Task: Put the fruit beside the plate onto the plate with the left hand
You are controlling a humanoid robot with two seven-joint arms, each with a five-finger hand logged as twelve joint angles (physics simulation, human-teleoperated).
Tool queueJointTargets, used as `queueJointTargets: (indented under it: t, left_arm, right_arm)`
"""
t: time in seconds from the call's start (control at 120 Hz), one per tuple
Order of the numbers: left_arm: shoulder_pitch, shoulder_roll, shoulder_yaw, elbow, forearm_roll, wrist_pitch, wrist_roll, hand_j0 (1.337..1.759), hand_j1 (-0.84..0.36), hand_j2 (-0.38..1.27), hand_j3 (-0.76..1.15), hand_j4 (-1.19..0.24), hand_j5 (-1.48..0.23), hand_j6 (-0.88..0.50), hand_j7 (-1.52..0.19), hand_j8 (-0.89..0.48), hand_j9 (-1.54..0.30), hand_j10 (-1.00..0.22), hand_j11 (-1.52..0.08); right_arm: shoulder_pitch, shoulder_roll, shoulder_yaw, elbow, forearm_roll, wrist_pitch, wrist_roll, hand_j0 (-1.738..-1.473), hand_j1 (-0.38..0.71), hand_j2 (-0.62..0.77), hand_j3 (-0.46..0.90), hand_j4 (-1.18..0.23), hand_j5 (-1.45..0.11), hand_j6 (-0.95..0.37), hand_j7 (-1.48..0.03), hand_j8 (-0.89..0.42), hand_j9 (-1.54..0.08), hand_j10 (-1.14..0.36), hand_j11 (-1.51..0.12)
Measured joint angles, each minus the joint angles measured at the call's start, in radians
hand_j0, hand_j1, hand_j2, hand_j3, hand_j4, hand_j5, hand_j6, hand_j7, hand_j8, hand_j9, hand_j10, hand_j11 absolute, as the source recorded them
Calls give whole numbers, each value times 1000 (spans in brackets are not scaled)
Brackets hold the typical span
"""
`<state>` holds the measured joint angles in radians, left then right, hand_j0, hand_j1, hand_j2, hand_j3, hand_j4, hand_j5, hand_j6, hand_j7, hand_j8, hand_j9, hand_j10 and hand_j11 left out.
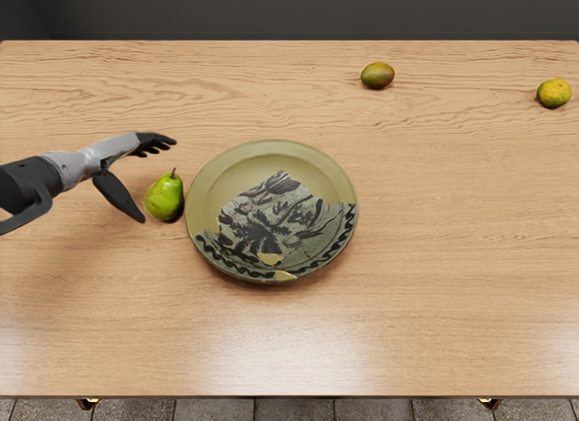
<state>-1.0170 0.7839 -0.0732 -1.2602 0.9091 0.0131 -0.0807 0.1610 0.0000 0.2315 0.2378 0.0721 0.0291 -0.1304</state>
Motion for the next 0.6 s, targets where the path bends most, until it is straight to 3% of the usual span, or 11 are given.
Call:
queueJointTargets:
  t: [0.6]
  left_arm:
    - [5,-28,-8,3,-5,-63,-4,1658,16,60,0,-285,-365,-286,-365,-286,-365,-284,-365]
  right_arm:
    - [0,0,-1,1,0,0,0,-1658,-317,-6,0,-26,-34,-26,-35,-26,-35,-26,-35]
